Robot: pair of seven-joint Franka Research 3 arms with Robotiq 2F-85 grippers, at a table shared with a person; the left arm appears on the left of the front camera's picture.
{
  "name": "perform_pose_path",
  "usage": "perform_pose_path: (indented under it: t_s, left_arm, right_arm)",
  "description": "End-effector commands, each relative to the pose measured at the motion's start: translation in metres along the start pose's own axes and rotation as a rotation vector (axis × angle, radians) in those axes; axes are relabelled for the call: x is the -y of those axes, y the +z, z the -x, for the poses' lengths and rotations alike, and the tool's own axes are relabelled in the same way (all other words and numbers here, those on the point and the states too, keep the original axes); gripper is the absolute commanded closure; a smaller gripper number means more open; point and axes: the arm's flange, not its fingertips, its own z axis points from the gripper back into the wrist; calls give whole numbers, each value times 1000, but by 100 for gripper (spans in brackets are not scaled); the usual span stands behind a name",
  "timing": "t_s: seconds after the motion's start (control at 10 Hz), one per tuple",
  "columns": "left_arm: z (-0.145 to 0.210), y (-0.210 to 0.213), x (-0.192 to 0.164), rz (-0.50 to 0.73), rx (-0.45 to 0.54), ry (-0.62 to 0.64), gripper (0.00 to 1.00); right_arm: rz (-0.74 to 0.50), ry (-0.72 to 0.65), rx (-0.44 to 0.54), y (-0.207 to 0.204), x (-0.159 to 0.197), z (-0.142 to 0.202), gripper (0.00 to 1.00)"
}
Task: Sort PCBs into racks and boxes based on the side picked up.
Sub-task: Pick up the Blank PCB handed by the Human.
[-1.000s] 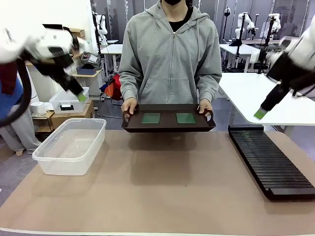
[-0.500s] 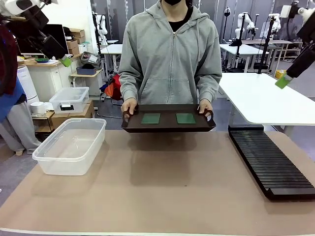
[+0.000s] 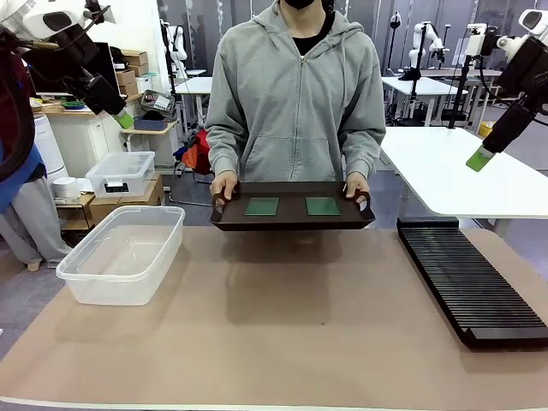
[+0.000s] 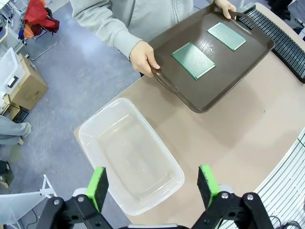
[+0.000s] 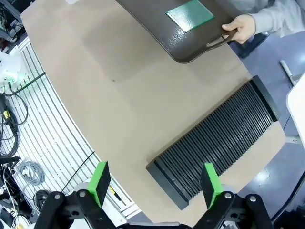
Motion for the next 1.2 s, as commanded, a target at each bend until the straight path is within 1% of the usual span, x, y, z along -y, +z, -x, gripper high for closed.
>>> perform_pose_path:
  t_s: [0.0,0.1,0.2,0.4,0.5,0.7,0.8,1.0,1.1]
  left_arm:
    - [-3,20,-18,43,-22,33,0]
    - [-5,32,-28,54,-42,25,0]
    - [-8,50,-39,81,-43,12,0]
    - [-15,80,-62,162,31,36,0]
    - [-18,90,-67,162,76,45,0]
    - [-20,113,-78,140,122,37,0]
    - [-20,124,-86,133,147,56,0]
    - [-17,143,-101,117,192,84,0]
    - [-14,152,-103,101,205,85,0]
  right_arm:
    - [-26,-17,23,26,10,4,0]
    - [4,-3,48,52,21,9,0]
    - [-11,1,74,81,35,11,0]
    - [-42,1,163,125,54,9,0]
    - [-20,-5,218,145,62,8,0]
    - [33,-30,276,188,76,4,0]
    - [50,-38,302,209,81,3,0]
    - [71,-65,344,239,86,9,0]
    - [76,-88,360,246,89,16,0]
